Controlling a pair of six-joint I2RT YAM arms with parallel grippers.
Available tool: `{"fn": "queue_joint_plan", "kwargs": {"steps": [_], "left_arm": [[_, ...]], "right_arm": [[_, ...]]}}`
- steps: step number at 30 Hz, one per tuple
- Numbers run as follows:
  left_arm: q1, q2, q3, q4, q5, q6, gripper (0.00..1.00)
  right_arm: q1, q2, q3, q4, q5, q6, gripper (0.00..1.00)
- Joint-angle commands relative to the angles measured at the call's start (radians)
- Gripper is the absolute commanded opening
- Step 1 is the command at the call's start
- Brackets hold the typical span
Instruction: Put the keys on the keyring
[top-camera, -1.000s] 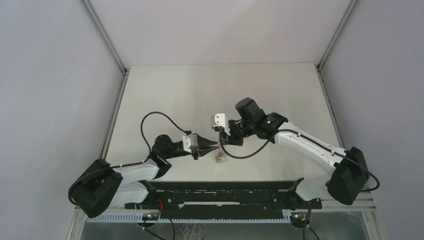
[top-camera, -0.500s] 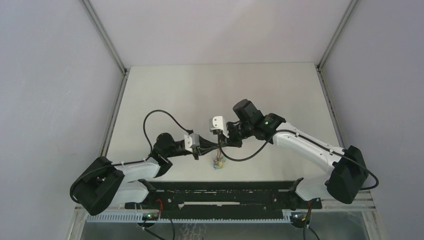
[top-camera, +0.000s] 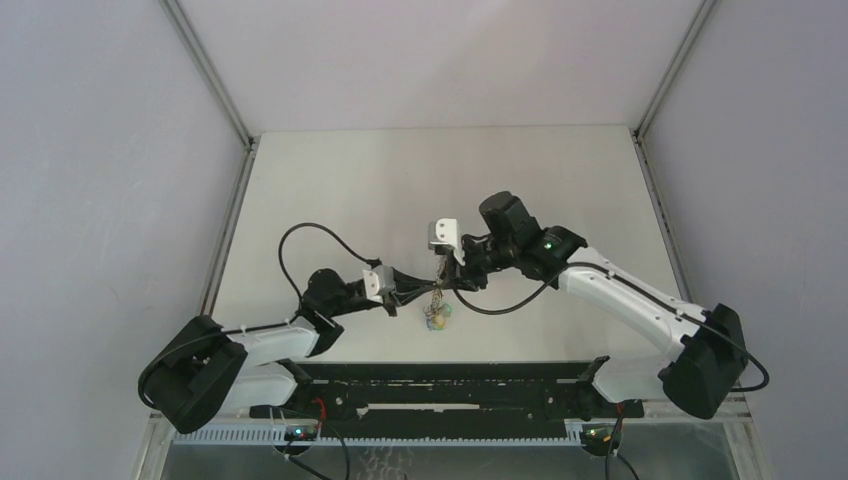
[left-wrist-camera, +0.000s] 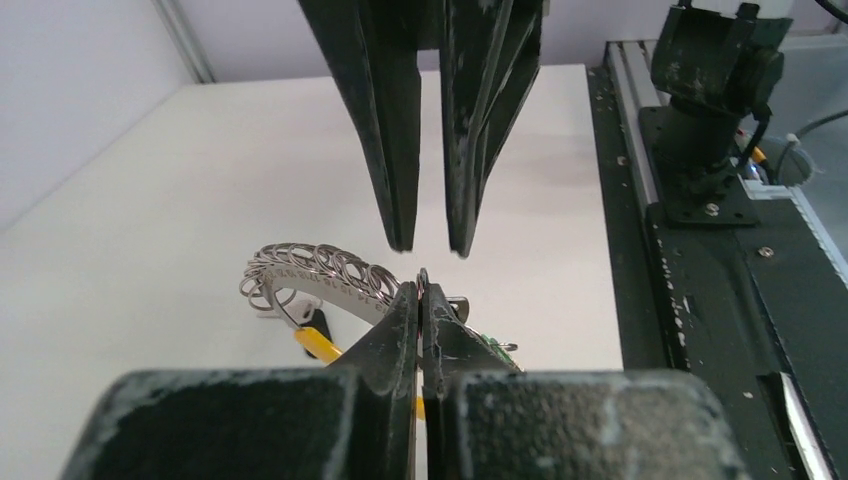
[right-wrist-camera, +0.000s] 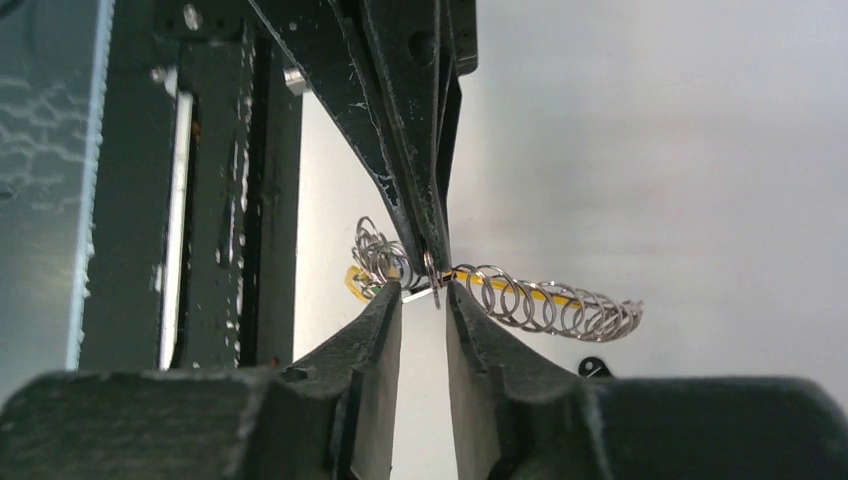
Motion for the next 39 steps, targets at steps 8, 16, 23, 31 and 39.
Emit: {"fn": "queue_joint_plan", "kwargs": {"steps": [8,16,23,31,39], "left_arm": [[0.014,0.000,-0.059,0.307,-0.074,-0.079,0.00],[0.014,-0.016,-0.066,0.307,-0.073,-0.076,0.00],[0.015,-0.018,-0.065,0.306,-0.062,-0.077,0.00],[0.015,-0.023,-0.065,0.307,-0.056,-0.078,0.00],[0.015,-0.029,-0.063,0.306,-0.053,-0.081,0.00]], "right_arm": [[-0.065,-0.141,-0.179,0.341,-0.110,0.241,0.26],[-0.095,-0.137,-0.265,0.496,-0.137,0.285,0.26],[-0.101,-0.147,-0.285,0.559,-0.127,0.307,0.26],[-0.103,-0.140,-0.294,0.588,-0.162,0.305,0.23],[-0.103,-0.128,-0.294,0.570,-0.174,0.284,0.00]]}}
